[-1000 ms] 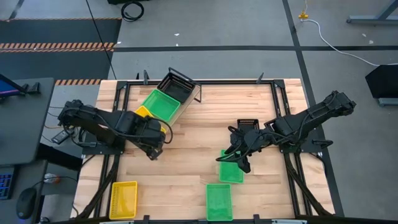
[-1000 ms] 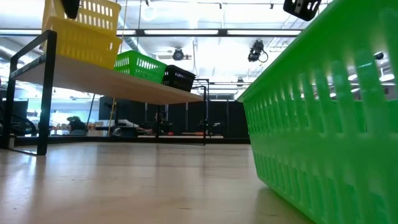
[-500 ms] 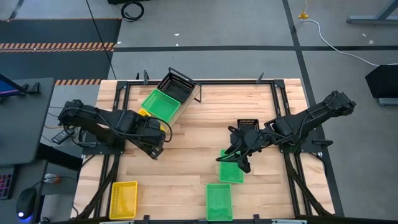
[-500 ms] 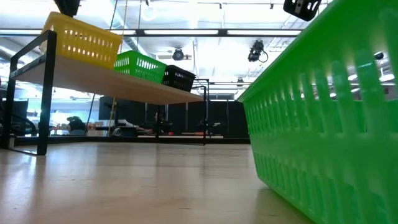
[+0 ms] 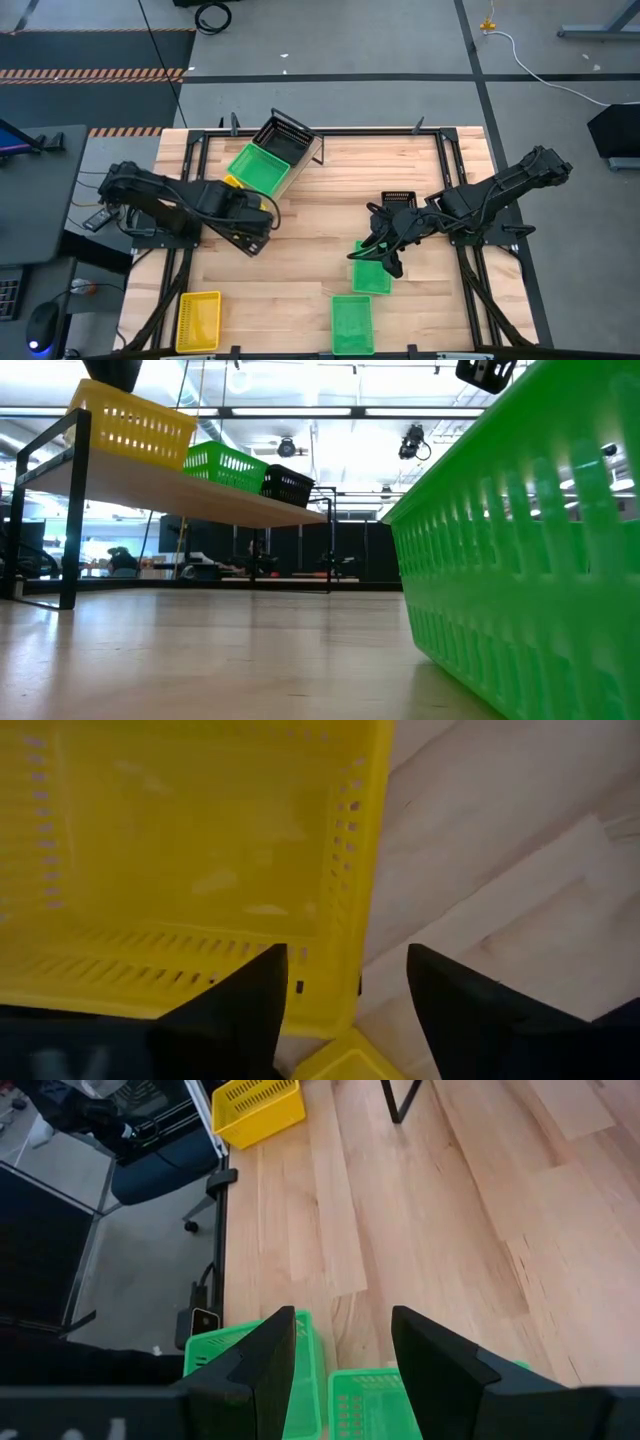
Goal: Stack baskets on shelf by color
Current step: Stack the top yellow bin on top of the other yellow bin on the shelf
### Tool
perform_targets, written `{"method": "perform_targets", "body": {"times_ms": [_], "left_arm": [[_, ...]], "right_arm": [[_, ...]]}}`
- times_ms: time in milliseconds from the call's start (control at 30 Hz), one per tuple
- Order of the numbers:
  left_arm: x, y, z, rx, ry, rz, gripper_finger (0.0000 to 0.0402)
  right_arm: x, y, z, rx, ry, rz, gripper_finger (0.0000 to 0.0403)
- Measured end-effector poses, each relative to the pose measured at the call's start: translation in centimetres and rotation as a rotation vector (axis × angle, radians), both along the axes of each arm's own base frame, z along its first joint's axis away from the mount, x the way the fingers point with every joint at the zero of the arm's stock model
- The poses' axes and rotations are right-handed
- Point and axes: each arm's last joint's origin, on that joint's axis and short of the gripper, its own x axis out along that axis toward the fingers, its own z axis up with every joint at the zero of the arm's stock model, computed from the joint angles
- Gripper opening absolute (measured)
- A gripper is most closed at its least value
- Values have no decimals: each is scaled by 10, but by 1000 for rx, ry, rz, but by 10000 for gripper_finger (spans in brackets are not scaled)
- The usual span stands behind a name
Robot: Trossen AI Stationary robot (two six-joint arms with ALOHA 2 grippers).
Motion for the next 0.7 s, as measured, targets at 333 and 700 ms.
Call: {"method": "perform_targets", "body": {"times_ms": [333,700], "left_arm": [[17,1,-16,-37,66,137,188],[19,13,-16,-31,61,244,125]], "right_arm": [[0,0,0,2,-3,0,174],[0,0,0,2,-3,4,174]]}}
